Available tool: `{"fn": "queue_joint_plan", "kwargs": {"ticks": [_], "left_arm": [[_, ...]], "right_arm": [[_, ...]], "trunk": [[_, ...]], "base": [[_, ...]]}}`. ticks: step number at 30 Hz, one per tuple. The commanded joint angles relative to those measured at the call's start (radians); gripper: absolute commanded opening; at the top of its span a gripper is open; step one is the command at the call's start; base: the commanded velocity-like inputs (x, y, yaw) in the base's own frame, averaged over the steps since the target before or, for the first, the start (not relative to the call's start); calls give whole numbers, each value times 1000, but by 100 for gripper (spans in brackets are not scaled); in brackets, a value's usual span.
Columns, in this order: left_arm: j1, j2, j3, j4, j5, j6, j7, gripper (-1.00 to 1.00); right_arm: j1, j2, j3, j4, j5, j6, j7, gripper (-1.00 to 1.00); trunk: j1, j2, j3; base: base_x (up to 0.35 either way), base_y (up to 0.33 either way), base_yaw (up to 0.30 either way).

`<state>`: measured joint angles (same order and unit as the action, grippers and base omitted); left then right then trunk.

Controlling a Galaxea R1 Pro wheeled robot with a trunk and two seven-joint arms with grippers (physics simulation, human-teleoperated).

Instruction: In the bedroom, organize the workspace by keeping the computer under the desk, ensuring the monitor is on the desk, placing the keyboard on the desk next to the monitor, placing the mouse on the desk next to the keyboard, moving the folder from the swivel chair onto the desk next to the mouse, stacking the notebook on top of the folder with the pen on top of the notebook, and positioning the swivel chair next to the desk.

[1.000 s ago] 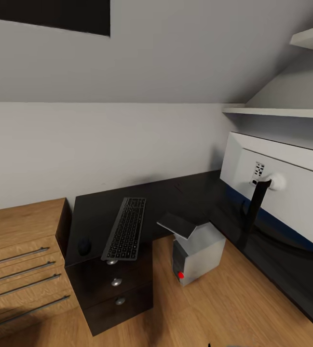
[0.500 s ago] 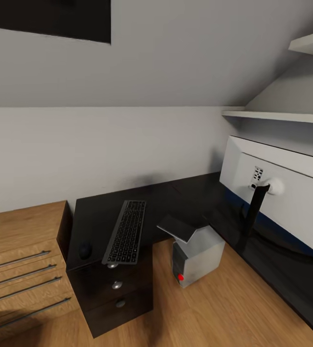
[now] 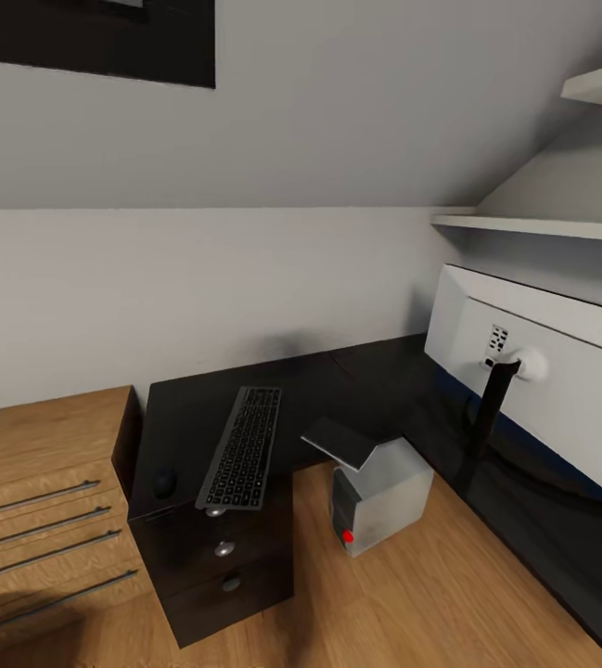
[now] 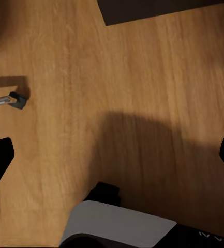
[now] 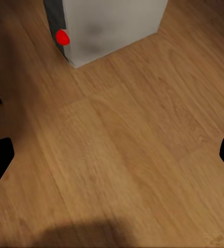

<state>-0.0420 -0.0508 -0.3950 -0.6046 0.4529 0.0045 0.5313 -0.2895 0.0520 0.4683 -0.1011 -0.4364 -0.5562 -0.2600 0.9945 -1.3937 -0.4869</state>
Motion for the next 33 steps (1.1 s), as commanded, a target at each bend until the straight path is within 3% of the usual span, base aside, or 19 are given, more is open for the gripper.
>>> {"fn": "queue_joint_plan", "kwargs": {"ticks": [1, 13, 19, 22, 25, 29, 33], "left_arm": [[-1, 1, -6, -1, 7, 0, 8, 100], [-1, 1, -7, 2, 9, 3, 6, 100], [-1, 0, -7, 2, 7, 2, 6, 100], [-1, 0, -7, 2, 7, 2, 6, 100], [-1, 0, -8, 2, 7, 2, 6, 100], [-1, -1, -8, 2, 8, 2, 6, 100], [-1, -1, -8, 2, 8, 3, 6, 100]], "right_arm": [[0, 0, 9, 0, -6, -1, -5, 100], [0, 2, 13, 7, -5, -1, -5, 100], [0, 2, 15, 7, -4, -1, -5, 100], [0, 2, 15, 8, 1, -1, -5, 100], [0, 2, 15, 8, 18, -1, -5, 100], [0, 2, 15, 18, 84, -1, -5, 100], [0, 7, 15, 30, 107, -1, -5, 100]], "trunk": [[0, -1, -1], [0, -1, -3], [0, -1, -9], [-12, 20, 0], [-23, 41, 8], [-38, 69, 21], [-54, 97, 33]], "base": [[0, -291, 236], [0, -175, 248], [0, -10, 54], [0, -2, 9], [0, -1, 4], [0, 0, 1], [0, 0, 0]]}}
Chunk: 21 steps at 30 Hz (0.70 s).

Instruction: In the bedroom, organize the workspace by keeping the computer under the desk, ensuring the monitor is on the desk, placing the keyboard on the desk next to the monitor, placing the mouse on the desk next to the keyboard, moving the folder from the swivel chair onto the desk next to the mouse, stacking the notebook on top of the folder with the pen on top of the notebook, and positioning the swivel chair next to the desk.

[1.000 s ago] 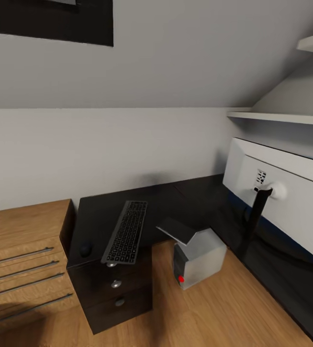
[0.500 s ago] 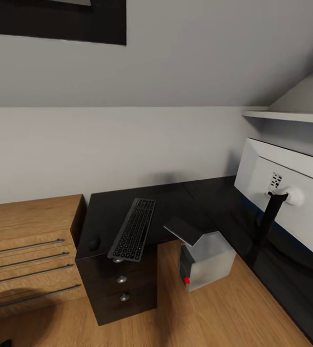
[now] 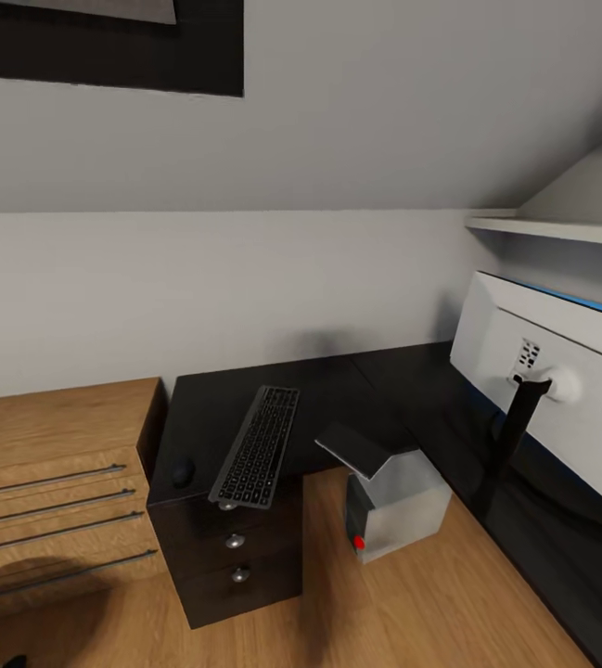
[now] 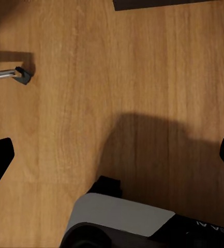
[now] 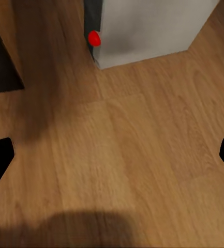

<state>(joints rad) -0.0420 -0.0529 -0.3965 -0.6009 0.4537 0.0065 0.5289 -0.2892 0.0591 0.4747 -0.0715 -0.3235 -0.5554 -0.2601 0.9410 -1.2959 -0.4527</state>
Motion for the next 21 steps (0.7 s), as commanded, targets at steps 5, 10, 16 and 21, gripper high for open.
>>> {"fn": "queue_joint_plan", "kwargs": {"ticks": [5, 10, 16, 21], "left_arm": [[-1, 4, -4, 64, 11, -1, -17, 100], [-1, 5, -4, 71, 11, -2, -77, 100], [-1, 6, -4, 72, 6, -8, -110, 100], [-1, 9, -6, 89, -2, -70, -116, 100]], "right_arm": [[-1, 8, 7, 10, 11, -3, -5, 100], [-1, 7, 6, 11, 12, -3, -5, 100], [-1, 4, 6, 10, 13, -3, -5, 100], [-1, -2, 4, 10, 14, -3, -5, 100]], "trunk": [[-19, 35, 15], [-38, 70, 30], [-46, 84, 37], [-46, 84, 37]], "base": [[0, 0, 146], [0, 0, 236], [0, 0, 247], [0, 0, 252]]}}
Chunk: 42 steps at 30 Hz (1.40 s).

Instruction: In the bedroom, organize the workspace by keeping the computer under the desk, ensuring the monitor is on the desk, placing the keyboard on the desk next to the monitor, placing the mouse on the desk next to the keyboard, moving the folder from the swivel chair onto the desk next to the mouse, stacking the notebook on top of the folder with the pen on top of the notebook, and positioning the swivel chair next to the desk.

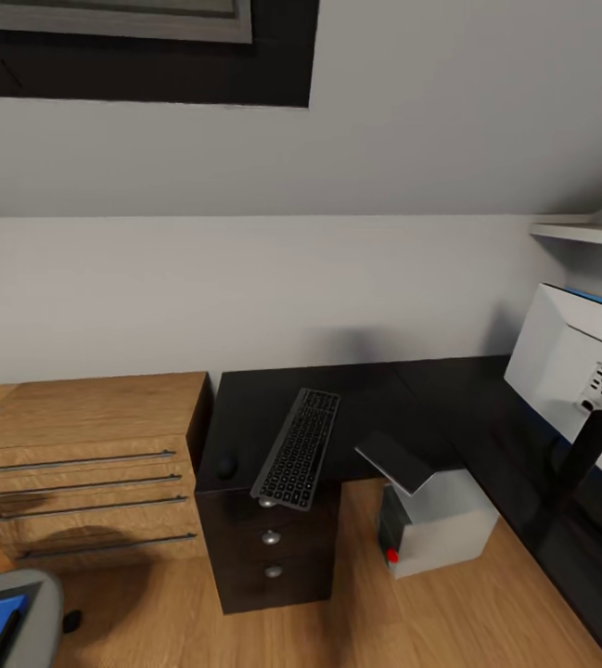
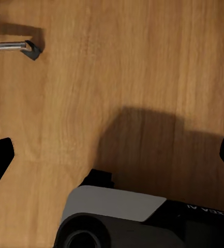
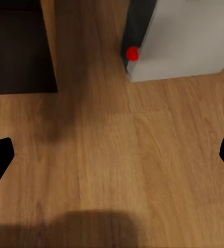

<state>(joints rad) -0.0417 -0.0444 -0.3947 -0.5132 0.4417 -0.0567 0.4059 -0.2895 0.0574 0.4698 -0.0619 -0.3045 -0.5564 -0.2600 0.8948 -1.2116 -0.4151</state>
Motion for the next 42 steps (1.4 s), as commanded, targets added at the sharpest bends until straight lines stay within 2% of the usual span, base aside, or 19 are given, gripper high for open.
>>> {"fn": "queue_joint_plan", "kwargs": {"ticks": [1, 7, 11, 18, 28, 35, 39, 40, 41, 42], "left_arm": [[-1, 1, -8, 6, 7, -16, 6, 100], [-1, 2, -9, 32, -12, -90, 6, 100], [-1, 3, -9, 37, -17, -110, 7, 100], [-1, 3, -9, 38, -17, -113, 7, 100], [-1, 9, -7, 38, -17, -126, 7, 100], [-1, 10, -6, 39, -17, -155, 7, 100], [-1, 12, -5, 39, -17, -162, 7, 100], [-1, 19, -3, 39, -17, -164, 7, 100], [-1, 20, -3, 39, -17, -165, 7, 100], [-1, 21, -3, 39, -17, -165, 7, 100]], "right_arm": [[0, -1, 9, 0, -5, -2, -5, 100], [0, -10, 9, -1, -5, -2, -5, 100], [0, -11, 9, -1, -5, -2, -5, 100], [0, -11, 9, -3, -5, -2, -4, 100], [0, -11, 8, -7, -2, -7, -5, 100], [-1, -14, 6, -26, -2, -54, -8, 100], [-2, -31, 5, -119, -2, -87, -15, 100], [-4, -73, 2, -293, -4, -14, -45, 100], [-4, -85, 1, -338, -5, 22, -57, 100], [-4, -113, 0, -443, -6, 112, -84, 100]], "trunk": [[0, -1, -1], [0, -1, -1], [0, -1, -1], [0, -1, -4], [0, -1, -7], [0, -1, -7], [0, -1, -7], [0, -1, -7], [0, -1, -7], [0, -1, -7]], "base": [[0, 0, 257], [-5, -7, 260], [-123, -145, 263], [-107, -235, 205], [-7, -49, 22], [0, -2, 1], [0, 0, 0], [0, 0, 0], [0, 0, 0], [0, 0, 0]]}}
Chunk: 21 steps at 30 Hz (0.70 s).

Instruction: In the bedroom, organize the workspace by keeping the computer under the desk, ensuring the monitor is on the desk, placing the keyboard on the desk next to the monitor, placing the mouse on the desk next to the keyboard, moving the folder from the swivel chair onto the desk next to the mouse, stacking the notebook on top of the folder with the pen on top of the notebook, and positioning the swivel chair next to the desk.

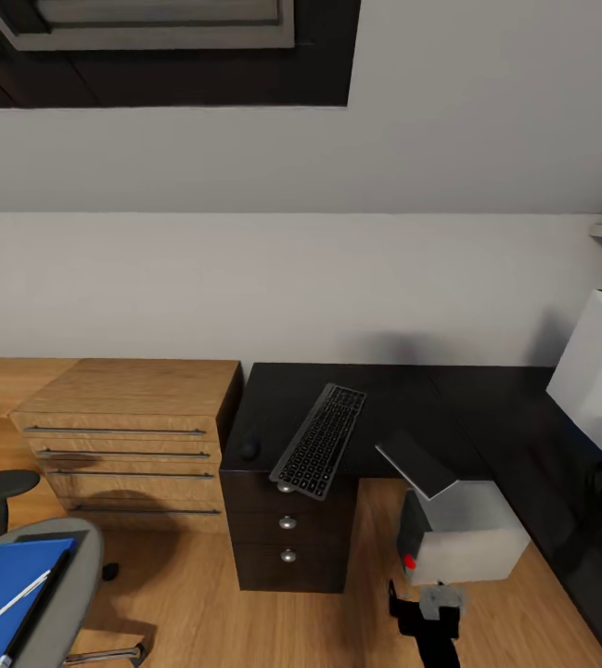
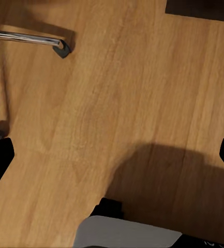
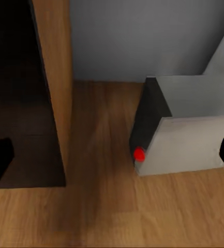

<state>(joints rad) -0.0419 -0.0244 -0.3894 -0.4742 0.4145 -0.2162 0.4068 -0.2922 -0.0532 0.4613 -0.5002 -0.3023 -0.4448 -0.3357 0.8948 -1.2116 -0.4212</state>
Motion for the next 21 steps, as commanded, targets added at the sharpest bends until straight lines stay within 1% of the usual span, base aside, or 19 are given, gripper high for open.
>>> {"fn": "queue_joint_plan", "kwargs": {"ticks": [1, 3, 4, 6, 9, 10, 12, 13, 15, 16, 17, 18, 19, 20, 21], "left_arm": [[-1, 1, -8, 0, 10, -6, 7, 100], [-1, 2, -8, 0, 10, -6, 7, 100], [-1, 2, -8, 0, 10, -6, 7, 100], [-1, 3, -8, 0, 10, -6, 6, 100], [-1, 3, -8, 1, 10, -6, 6, 100], [-1, 3, -8, 1, 10, -6, 6, 100], [-1, 3, -8, 1, 10, -6, 6, 100], [-1, 3, -8, 1, 10, -6, 6, 100], [-1, 3, -8, 1, 10, -6, 6, 100], [-1, 3, -9, 1, 10, -7, 6, 100], [-1, 3, -9, 1, 10, -6, 6, 100], [-1, 3, -9, 1, 10, -7, 6, 100], [-1, 3, -9, 1, 10, -7, 6, 100], [-1, 3, -9, 1, 10, -11, 6, 100], [-1, 3, -9, 1, 10, -20, 6, 100]], "right_arm": [[-1, -18, 6, -63, -9, 51, -22, 100], [-1, -52, -1, -186, -12, 157, -46, 100], [1, -85, -11, -310, -19, 260, -63, 100], [3, -115, -19, -428, -37, 357, -74, 100], [12, -155, -27, -593, -81, 494, -86, 100], [27, -205, -41, -822, -165, 718, -95, 100], [29, -216, -66, -896, -194, 806, -97, 100], [31, -220, -126, -958, -225, 922, -100, 100], [32, -219, -193, -999, -252, 1033, -101, 100], [32, -214, -255, -1025, -276, 1128, -100, 100], [33, -206, -309, -1042, -299, 1195, -97, 100], [33, -199, -352, -1053, -313, 1236, -97, 100], [34, -196, -370, -1057, -319, 1249, -96, 100], [34, -192, -398, -1062, -326, 1260, -96, 100], [34, -190, -416, -1064, -330, 1259, -95, 100]], "trunk": [[0, -1, -1], [0, -1, -1], [0, -1, -1], [0, -1, -1], [0, -1, -1], [0, -1, -1], [0, -1, -1], [0, -1, -1], [0, -1, -1], [0, -1, -1], [0, -1, -1], [0, -1, -1], [0, -1, -1], [0, -1, -1], [0, -1, -1]], "base": [[0, 0, 0], [0, 0, 0], [0, 0, 0], [0, 0, 0], [0, 0, 0], [0, 0, 0], [0, 0, 0], [0, 0, 0], [0, 0, 0], [0, 0, 0], [0, 0, 0], [0, 0, 0], [0, 0, 0], [-11, -5, 0], [-76, -49, -9]]}}
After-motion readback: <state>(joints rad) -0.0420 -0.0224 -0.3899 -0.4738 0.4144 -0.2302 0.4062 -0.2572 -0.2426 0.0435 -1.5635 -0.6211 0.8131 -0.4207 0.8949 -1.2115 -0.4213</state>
